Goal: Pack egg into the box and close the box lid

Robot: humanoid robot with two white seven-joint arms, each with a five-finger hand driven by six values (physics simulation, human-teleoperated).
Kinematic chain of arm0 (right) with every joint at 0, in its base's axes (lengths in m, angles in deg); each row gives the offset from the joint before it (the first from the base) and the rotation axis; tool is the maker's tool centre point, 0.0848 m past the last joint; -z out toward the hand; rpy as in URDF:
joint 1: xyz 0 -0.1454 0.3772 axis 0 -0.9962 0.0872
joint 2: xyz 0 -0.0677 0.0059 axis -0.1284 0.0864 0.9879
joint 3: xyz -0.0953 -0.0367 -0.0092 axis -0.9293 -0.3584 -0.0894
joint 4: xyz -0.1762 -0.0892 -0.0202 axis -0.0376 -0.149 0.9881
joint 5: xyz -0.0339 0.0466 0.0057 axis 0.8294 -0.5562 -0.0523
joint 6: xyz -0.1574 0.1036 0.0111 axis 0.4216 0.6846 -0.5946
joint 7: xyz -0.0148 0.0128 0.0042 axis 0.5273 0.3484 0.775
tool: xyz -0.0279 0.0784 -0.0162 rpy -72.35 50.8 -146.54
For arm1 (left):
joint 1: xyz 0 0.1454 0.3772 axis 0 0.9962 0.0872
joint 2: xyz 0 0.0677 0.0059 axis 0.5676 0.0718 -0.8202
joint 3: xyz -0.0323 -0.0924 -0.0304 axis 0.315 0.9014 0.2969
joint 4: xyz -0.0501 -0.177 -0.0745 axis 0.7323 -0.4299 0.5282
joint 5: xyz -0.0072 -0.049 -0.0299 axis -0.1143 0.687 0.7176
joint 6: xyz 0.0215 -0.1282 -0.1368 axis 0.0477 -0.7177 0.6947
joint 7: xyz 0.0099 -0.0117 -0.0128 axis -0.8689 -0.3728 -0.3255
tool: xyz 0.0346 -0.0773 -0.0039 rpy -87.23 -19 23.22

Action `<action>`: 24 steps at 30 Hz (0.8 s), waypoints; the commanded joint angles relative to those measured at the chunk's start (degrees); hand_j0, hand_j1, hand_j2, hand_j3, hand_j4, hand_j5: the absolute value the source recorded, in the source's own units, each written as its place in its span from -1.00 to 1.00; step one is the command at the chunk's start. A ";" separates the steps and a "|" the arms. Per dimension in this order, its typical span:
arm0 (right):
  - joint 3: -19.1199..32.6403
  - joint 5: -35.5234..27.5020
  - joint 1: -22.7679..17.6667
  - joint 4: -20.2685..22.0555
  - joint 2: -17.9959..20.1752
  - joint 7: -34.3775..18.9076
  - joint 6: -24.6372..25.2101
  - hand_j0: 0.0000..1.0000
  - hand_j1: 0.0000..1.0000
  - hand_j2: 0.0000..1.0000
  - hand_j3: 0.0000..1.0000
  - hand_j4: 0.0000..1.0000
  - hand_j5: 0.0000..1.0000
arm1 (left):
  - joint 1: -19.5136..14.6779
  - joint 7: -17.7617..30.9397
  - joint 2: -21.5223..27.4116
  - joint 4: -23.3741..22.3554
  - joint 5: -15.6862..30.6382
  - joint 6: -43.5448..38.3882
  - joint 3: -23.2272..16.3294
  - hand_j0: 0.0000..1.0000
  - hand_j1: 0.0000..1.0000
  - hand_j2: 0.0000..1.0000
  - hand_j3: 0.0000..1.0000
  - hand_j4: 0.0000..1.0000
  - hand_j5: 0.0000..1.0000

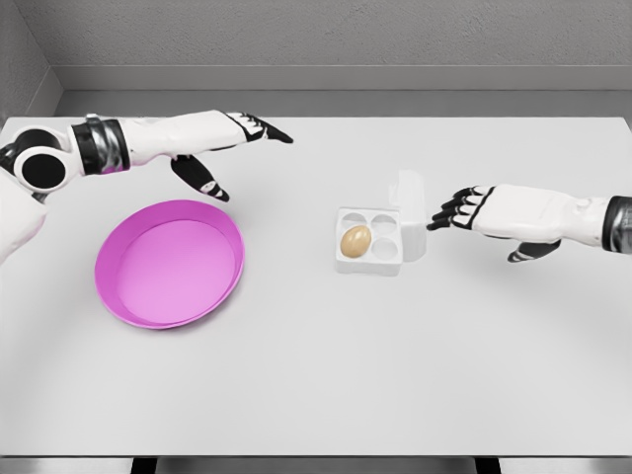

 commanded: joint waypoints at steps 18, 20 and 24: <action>3.58 -12.11 4.57 -7.38 -4.07 0.02 0.15 1.00 1.00 1.00 1.00 1.00 1.00 | 0.26 -0.46 -0.43 -0.36 0.43 -0.15 0.08 1.00 1.00 1.00 1.00 1.00 1.00; 3.31 -12.91 4.40 -8.97 -4.07 0.02 0.15 1.00 1.00 1.00 1.00 1.00 1.00 | 0.26 -0.46 -0.43 -0.18 0.43 -0.15 0.08 1.00 1.00 1.00 1.00 1.00 1.00; 2.96 -12.55 4.39 -8.79 -3.28 0.02 0.15 1.00 1.00 1.00 1.00 1.00 1.00 | 0.26 -0.46 -0.35 -0.44 0.34 -0.15 0.08 1.00 1.00 1.00 1.00 1.00 1.00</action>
